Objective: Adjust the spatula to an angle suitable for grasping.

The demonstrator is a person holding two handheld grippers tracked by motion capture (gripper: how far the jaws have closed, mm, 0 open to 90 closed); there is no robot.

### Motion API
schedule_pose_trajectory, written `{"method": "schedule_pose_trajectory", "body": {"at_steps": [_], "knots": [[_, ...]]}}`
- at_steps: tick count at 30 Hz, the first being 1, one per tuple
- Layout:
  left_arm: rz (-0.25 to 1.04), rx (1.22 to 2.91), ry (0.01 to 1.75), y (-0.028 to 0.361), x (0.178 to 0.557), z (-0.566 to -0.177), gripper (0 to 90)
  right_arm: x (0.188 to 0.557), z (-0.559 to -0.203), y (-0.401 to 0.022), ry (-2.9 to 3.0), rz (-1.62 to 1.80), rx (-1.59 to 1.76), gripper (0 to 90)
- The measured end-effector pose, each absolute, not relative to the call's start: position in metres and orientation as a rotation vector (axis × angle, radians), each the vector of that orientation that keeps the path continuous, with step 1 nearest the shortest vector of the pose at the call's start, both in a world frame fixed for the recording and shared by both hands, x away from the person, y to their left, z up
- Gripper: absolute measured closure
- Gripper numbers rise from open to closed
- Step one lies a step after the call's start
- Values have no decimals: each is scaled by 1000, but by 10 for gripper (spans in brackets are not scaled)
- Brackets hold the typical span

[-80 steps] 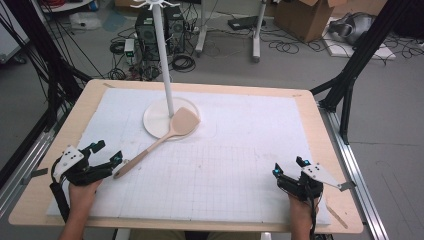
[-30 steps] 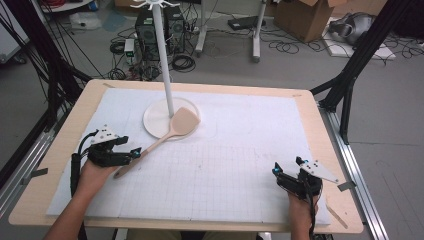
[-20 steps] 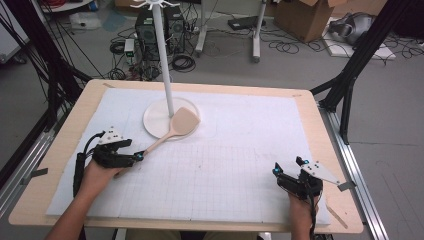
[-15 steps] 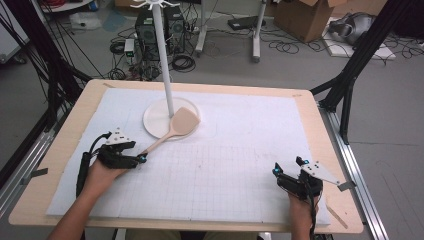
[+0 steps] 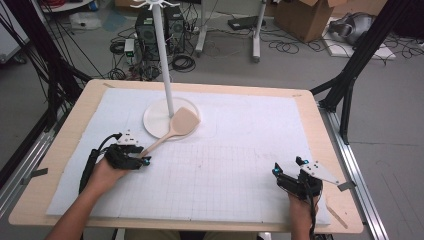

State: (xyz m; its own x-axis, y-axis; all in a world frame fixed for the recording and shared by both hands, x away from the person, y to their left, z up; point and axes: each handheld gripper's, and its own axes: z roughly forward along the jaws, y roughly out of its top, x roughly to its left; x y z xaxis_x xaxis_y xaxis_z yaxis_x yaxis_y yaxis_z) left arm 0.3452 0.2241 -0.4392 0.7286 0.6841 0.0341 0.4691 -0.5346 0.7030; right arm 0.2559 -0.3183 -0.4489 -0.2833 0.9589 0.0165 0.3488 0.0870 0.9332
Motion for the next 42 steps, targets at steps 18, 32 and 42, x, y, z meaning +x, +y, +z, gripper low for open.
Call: {"method": "schedule_pose_trajectory", "body": {"at_steps": [18,32,42], "knots": [[354,2225,872,226,351,-438,742,255,-449,-318,1711,1191,1295,170],[326,2218,778,226,346,-434,746,255,-449,-318,1702,1202,1296,170],[308,2240,667,212,341,-428,746,254,-449,-319,1700,1205,1292,170]]}}
